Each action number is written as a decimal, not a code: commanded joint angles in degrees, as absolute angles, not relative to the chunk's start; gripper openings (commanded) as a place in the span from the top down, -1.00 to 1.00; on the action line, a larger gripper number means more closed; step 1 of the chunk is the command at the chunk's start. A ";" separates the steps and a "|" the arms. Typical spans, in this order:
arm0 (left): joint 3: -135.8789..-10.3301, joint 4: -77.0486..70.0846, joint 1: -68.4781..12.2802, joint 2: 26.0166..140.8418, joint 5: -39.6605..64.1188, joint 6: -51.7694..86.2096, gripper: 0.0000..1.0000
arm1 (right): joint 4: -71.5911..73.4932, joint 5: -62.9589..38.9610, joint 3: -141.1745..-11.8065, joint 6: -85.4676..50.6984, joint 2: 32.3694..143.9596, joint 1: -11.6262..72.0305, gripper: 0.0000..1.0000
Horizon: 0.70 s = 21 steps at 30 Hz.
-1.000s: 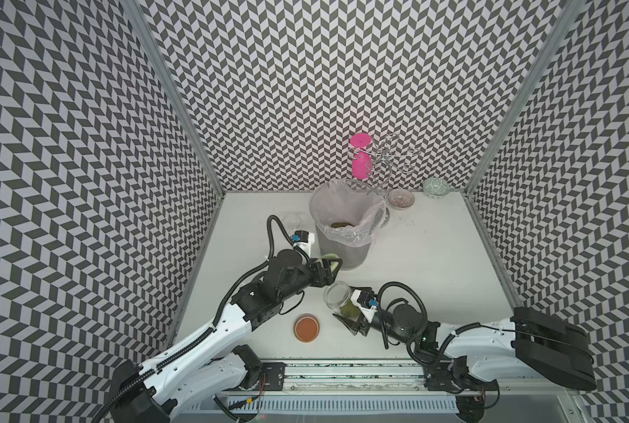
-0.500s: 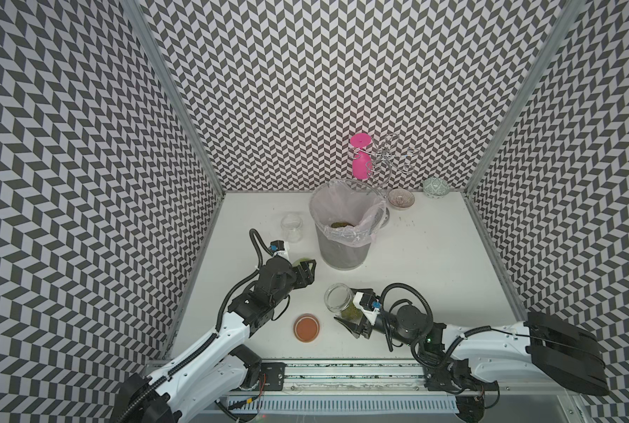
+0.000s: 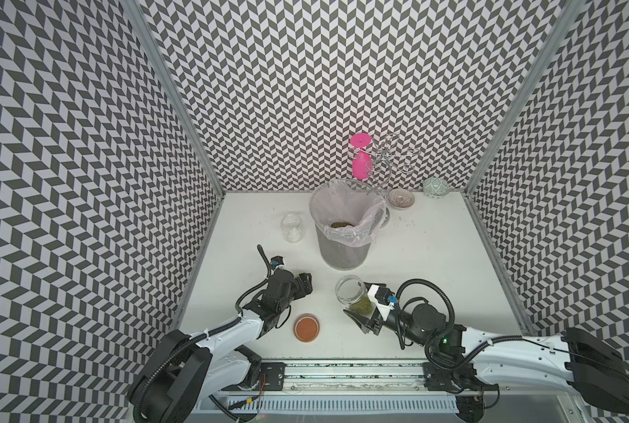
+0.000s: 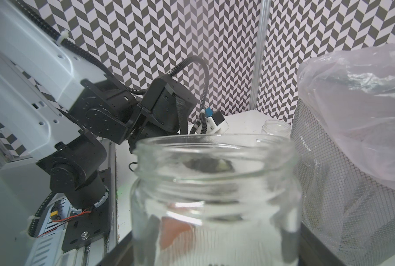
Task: Empty moldy mung beans from jars
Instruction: Place the lid at the center of the board.
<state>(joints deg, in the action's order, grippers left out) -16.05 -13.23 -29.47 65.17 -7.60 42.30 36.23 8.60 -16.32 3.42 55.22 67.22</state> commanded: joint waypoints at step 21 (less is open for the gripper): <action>-29.73 1.91 -37.49 48.70 -12.51 30.66 -0.95 | 18.92 5.40 -31.47 -0.38 45.92 56.75 0.02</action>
<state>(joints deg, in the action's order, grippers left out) -24.88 -2.42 -34.87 49.93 -9.69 35.22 17.02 6.42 -26.83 -0.51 48.14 58.11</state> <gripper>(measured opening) 0.973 0.812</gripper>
